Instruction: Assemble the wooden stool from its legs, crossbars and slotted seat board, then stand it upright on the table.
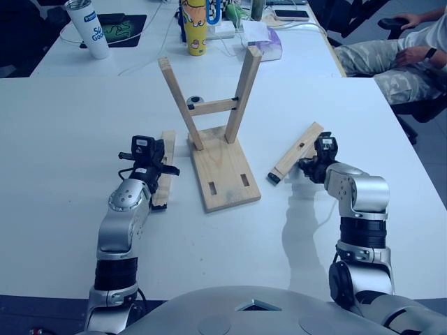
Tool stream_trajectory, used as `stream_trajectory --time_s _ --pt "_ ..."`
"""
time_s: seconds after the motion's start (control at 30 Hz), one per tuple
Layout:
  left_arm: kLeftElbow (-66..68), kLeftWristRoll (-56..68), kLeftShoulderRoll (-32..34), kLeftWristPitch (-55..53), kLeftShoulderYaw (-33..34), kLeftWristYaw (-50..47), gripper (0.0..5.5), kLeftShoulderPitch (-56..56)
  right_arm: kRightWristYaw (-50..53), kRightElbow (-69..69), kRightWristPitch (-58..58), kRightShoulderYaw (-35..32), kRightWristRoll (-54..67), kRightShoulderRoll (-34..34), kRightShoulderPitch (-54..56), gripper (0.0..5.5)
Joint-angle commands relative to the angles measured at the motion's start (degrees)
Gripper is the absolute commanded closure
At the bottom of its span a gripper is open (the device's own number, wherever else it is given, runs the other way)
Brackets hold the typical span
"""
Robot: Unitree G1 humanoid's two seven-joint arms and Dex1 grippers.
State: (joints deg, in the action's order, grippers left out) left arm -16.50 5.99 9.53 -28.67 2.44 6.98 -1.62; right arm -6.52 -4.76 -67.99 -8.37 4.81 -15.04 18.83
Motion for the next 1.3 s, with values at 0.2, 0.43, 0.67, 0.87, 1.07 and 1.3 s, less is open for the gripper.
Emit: stream_trajectory --time_s 0.2,0.43,0.67,0.87,1.07,1.3 --pt "-0.73 -0.73 -0.89 0.61 -0.51 -1.47 5.50 1.72 -0.46 9.41 3.83 -0.60 -1.28 -5.93 -1.91 3.34" --pt "0.17 -0.72 -0.16 0.79 -0.04 -0.97 5.50 0.45 -0.29 13.88 7.31 -1.59 -0.60 -6.90 -0.80 3.34" --pt "1.29 -1.09 0.66 0.79 -0.57 -0.04 5.50 -1.17 0.83 19.10 12.38 -1.69 -1.13 -5.99 1.68 3.34" --pt "1.61 -0.90 0.58 0.94 -0.51 -0.06 5.50 -1.36 2.42 26.99 18.26 -1.93 -1.33 -5.71 5.78 3.34" --pt "1.71 -0.93 -0.47 1.32 -0.65 -1.03 5.50 -0.99 3.18 35.89 20.02 -4.38 0.15 -5.03 9.62 3.53" --pt "1.40 -0.84 -0.96 1.64 -0.03 -2.01 5.50 -0.46 3.39 41.04 20.60 -6.40 1.28 -6.19 13.12 4.16"
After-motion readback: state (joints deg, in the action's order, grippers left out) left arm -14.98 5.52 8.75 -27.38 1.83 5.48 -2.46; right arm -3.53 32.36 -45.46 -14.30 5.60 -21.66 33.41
